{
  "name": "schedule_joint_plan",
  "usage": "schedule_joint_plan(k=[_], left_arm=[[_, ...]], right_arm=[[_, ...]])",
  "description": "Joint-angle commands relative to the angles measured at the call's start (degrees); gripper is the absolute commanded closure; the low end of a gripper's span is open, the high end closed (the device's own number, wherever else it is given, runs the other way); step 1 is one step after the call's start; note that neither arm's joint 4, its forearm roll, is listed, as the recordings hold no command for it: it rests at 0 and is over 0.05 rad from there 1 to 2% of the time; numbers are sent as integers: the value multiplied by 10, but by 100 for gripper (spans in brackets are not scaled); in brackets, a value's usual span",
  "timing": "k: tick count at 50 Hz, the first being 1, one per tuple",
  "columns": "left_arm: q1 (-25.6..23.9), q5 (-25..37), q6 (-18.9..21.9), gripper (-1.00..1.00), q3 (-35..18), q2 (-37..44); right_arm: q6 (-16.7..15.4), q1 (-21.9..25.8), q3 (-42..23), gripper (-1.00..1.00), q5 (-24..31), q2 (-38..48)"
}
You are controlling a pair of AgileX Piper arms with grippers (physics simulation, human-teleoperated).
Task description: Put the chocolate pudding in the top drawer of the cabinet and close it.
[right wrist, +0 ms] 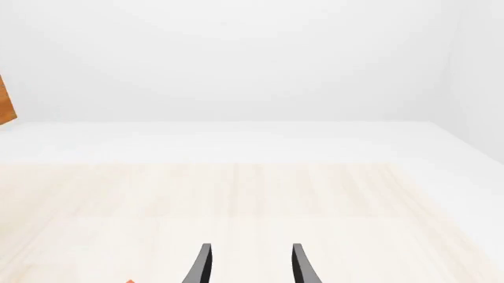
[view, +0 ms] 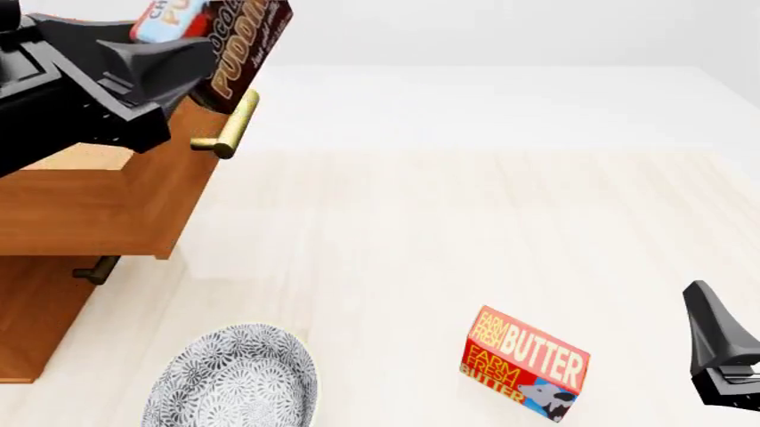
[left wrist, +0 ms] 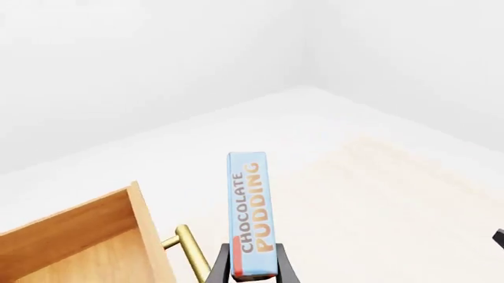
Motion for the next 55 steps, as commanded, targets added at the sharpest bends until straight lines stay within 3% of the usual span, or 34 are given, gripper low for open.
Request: schedule_joint_plan(k=[1, 26, 55], left_arm=[[36, 20, 16, 100, -2, -33], [60, 43, 24, 100, -34, -14], [136, 128, 43, 100, -86, -19]], right_arm=[[0, 0, 0, -100, 0, 0], [0, 0, 1, -100, -1, 0], [-1, 0, 1, -100, -4, 3]])
